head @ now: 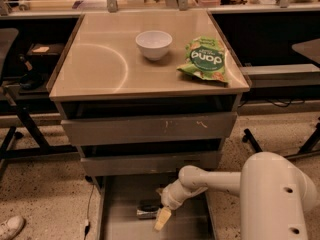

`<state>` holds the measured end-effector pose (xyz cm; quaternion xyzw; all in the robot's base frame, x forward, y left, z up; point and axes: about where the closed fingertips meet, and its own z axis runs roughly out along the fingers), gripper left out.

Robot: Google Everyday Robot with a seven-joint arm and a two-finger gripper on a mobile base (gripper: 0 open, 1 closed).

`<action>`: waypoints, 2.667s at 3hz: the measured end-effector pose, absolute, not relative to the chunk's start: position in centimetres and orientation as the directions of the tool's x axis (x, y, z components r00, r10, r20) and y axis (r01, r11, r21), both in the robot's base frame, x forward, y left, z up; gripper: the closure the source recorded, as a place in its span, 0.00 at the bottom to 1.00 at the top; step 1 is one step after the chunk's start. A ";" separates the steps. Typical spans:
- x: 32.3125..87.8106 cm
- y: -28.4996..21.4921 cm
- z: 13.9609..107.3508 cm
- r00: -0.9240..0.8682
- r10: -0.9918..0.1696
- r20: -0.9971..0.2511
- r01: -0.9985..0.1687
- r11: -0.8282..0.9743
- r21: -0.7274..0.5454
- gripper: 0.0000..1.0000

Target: Pick redbull can from bottom drawer and place on counter

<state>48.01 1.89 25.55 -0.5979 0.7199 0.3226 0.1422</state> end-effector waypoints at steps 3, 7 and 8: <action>50.9 4.6 19.9 -0.211 -0.756 -0.619 -0.973 0.102 0.207 0.00; 52.7 3.1 12.8 -0.244 -0.760 -0.603 -0.969 0.164 0.185 0.00; 52.5 3.0 11.9 -0.247 -0.762 -0.599 -0.968 0.165 0.189 0.00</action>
Offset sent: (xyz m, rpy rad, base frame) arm 0.0373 0.0285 -0.0628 0.0163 -0.1101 -0.0390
